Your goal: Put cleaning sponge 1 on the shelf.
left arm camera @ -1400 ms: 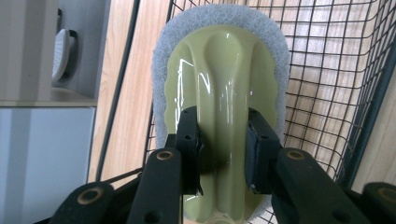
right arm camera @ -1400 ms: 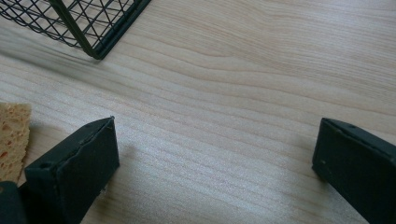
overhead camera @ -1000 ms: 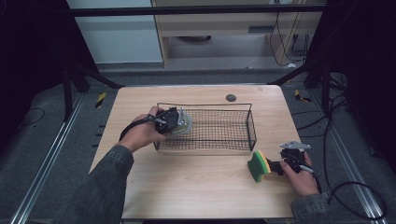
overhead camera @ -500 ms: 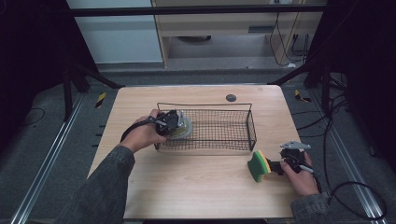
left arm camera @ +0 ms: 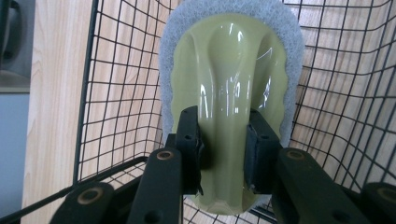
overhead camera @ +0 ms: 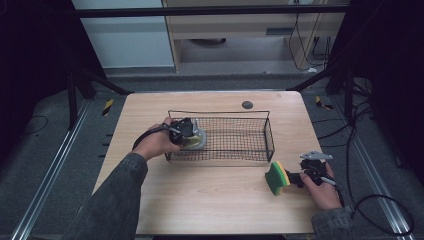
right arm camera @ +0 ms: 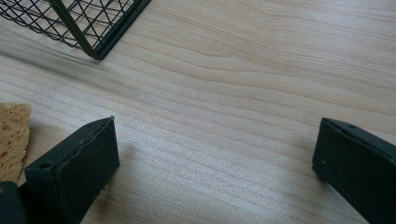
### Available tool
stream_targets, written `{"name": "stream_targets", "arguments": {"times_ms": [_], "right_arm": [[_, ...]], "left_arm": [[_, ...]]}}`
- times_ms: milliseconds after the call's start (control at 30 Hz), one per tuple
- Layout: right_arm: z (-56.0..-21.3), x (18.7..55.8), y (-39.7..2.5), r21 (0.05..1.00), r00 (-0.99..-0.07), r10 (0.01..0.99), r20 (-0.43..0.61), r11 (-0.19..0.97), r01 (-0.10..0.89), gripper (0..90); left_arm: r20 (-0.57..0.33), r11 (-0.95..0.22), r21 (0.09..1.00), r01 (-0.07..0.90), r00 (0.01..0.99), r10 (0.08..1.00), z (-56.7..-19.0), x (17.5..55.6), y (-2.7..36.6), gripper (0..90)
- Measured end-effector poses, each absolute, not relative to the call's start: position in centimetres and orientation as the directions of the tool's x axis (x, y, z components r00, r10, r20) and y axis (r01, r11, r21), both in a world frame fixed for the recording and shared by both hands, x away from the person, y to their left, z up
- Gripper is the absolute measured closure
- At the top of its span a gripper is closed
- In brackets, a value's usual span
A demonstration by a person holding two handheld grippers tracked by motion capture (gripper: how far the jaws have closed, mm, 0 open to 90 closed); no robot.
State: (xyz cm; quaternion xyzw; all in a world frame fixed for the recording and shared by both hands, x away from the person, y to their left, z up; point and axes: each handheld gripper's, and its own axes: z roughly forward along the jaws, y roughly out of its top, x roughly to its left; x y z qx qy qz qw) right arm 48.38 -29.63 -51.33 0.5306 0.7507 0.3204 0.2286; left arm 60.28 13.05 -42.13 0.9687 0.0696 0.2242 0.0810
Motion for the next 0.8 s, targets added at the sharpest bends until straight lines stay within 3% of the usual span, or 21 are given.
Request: {"name": "stream_targets", "arguments": {"times_ms": [800], "right_arm": [[-51.33,48.38,-29.64,0.723,-0.333,0.943,-0.006,0.234,0.65,0.7]], "left_arm": [[0.355,-0.97,0.205,0.13,0.914,0.198,-42.66,61.09,12.42,68.1]]}}
